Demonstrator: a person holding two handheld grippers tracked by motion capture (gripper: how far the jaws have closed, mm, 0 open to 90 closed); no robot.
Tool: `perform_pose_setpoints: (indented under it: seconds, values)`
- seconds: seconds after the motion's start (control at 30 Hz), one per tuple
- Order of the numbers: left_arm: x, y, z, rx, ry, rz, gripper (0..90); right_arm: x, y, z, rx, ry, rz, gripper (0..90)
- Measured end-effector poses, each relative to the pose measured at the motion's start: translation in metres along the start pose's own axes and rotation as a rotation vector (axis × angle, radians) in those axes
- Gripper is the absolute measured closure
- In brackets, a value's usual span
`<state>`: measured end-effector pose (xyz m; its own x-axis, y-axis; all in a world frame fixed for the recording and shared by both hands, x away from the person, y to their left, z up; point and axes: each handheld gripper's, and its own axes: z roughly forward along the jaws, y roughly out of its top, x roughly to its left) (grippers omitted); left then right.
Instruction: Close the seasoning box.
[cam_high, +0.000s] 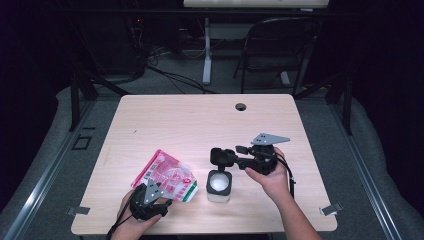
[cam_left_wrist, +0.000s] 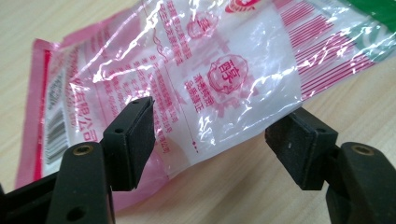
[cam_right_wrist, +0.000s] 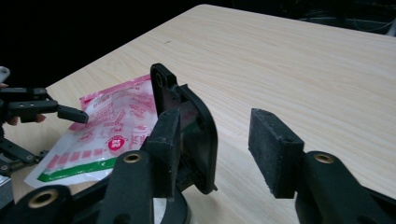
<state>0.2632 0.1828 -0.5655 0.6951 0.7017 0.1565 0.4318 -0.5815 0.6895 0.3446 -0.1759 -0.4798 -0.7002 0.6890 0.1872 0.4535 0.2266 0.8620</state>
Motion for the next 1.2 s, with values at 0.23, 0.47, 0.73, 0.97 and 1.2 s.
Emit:
perform_pose_setpoints:
  seconds: [0.23,0.47,0.73,0.97,1.2]
  values:
    - [0.004,-0.003,-0.003,0.022,-0.013,0.003,33.1,0.003,-0.001,0.008,0.026,0.014,-0.012,66.9]
    - [0.007,-0.002,-0.009,0.030,-0.027,-0.003,33.3,0.005,0.000,0.009,0.033,0.015,-0.047,75.2]
    - [-0.003,-0.002,-0.015,0.047,-0.037,-0.017,33.4,0.006,0.000,0.006,0.041,0.021,-0.081,77.6]
    - [-0.004,0.001,-0.019,0.026,-0.044,-0.017,33.5,0.010,-0.001,0.003,0.048,0.004,-0.148,79.0]
    - [-0.002,0.004,-0.025,0.000,-0.057,-0.017,33.7,0.011,-0.002,0.001,0.050,0.000,-0.156,79.4]
